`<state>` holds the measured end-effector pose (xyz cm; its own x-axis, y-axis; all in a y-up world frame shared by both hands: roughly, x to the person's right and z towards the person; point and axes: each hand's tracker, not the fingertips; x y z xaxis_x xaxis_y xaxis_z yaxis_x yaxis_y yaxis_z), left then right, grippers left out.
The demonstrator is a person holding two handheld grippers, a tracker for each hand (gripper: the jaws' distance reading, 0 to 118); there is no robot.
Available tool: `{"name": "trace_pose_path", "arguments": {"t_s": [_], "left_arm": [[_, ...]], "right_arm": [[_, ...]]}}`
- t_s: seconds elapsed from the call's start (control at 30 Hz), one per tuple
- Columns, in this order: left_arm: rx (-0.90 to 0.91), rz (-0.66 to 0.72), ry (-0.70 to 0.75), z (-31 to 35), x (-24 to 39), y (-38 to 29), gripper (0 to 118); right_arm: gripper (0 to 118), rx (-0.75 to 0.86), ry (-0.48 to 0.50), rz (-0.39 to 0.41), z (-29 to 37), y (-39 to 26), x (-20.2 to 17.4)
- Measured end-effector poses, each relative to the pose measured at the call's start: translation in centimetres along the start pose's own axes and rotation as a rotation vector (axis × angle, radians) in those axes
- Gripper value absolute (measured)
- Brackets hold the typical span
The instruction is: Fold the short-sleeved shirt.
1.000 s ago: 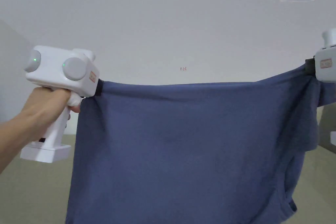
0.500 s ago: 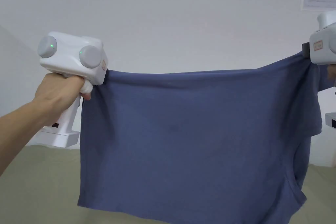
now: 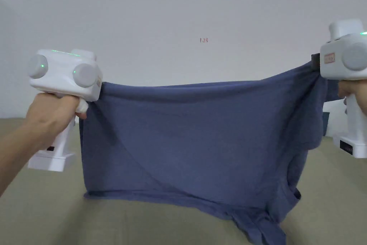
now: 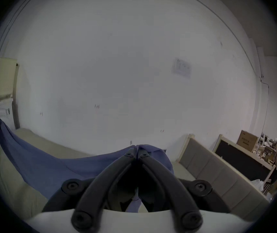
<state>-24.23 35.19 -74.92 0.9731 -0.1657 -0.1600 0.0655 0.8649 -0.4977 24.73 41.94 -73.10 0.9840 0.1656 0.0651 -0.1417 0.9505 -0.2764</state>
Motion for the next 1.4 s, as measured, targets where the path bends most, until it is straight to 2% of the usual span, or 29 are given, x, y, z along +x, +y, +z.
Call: {"name": "trace_pose_path", "arguments": {"t_s": [0.07, 0.1, 0.2, 0.23, 0.33, 0.6, 0.8, 0.93, 1.17, 1.4], "left_arm": [[-0.036, -0.019, -0.008, -0.7, 0.3, -3.0, 6], [-0.044, -0.024, -0.012, -0.9, 0.5, -4.6, 6], [-0.074, -0.040, -0.040, -0.6, 0.5, -8.9, 6], [-0.086, -0.050, -0.047, -0.3, 0.4, -10.4, 6], [-0.101, -0.064, -0.060, 1.3, -0.2, -14.0, 6], [-0.154, -0.049, -0.108, 8.9, -2.6, -22.2, 6], [-0.187, -0.049, -0.141, 16.1, -4.1, -29.2, 6], [-0.229, -0.043, -0.168, 20.3, -4.8, -33.6, 6], [-0.280, -0.048, -0.202, 25.7, -6.4, -39.8, 6], [-0.333, -0.060, -0.204, 28.2, -8.1, -43.5, 6]], "right_arm": [[0, -0.041, 0.033, -0.025, -0.6, -3.9, -0.2], [0, -0.069, -0.024, -0.053, 0.3, -5.8, 0.1], [0, -0.140, 0.005, -0.054, 0.6, -10.9, 0.1], [0, -0.125, 0.028, -0.031, 2.2, -12.3, -0.6], [0, -0.161, 0.053, -0.082, 4.9, -16.0, -0.8], [0, -0.224, 0.112, -0.112, 15.3, -22.9, 0.0], [0, -0.303, 0.147, -0.095, 24.8, -29.1, 1.0], [0, -0.352, 0.161, -0.132, 30.4, -33.3, 1.6], [0, -0.421, 0.184, -0.113, 36.4, -38.3, 1.5], [0, -0.472, 0.217, -0.094, 39.2, -40.8, 1.0]]}}
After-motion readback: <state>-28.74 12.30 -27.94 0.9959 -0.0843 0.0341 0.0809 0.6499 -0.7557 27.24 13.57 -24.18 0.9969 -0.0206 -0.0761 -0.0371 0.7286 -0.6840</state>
